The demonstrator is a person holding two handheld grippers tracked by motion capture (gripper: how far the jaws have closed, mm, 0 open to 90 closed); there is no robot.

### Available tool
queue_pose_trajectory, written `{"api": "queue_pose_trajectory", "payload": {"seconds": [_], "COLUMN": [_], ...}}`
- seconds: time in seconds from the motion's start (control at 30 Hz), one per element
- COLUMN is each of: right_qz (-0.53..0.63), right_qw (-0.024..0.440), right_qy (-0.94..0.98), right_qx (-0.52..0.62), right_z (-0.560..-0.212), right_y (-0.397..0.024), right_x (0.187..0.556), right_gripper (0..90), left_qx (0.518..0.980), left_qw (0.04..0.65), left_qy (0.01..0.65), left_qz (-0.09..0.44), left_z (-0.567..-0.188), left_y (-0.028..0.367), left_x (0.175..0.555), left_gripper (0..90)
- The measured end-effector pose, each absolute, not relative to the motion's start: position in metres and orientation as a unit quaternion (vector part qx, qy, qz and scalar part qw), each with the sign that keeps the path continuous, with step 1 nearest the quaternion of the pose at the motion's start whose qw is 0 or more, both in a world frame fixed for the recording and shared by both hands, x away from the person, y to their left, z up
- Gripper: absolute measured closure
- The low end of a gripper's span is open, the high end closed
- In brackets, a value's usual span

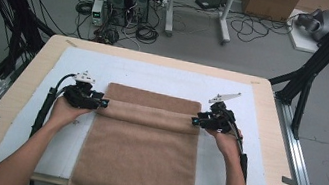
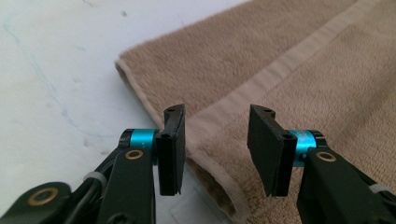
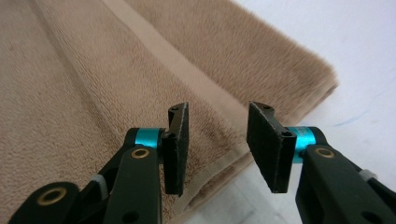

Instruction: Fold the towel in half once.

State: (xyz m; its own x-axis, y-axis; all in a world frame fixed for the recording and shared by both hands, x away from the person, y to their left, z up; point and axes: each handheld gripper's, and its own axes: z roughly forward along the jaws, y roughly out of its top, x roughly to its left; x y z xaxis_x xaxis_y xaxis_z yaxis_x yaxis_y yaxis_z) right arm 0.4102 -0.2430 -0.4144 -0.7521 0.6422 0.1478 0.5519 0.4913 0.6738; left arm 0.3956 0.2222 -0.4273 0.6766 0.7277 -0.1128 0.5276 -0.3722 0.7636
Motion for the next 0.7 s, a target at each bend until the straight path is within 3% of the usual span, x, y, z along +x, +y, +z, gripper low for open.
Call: {"api": "queue_pose_trajectory", "payload": {"seconds": [0.17, 0.33, 0.47, 0.7], "right_qz": [0.347, 0.351, 0.354, 0.381], "right_qw": [0.054, 0.047, 0.049, 0.05], "right_qy": [0.869, 0.867, 0.869, 0.862], "right_qx": [0.349, 0.351, 0.341, 0.331], "right_z": [-0.428, -0.43, -0.427, -0.413], "right_y": [-0.236, -0.236, -0.235, -0.242], "right_x": [0.413, 0.411, 0.409, 0.401], "right_gripper": [61.0, 78.4, 84.7, 85.0], "left_qx": [0.832, 0.837, 0.835, 0.821], "left_qw": [0.395, 0.392, 0.396, 0.429], "left_qy": [0.372, 0.363, 0.365, 0.358], "left_qz": [0.114, 0.119, 0.114, 0.118], "left_z": [-0.435, -0.434, -0.432, -0.416], "left_y": [0.216, 0.213, 0.214, 0.222], "left_x": [0.396, 0.394, 0.393, 0.384], "left_gripper": [70.6, 87.3, 88.8, 89.1]}}
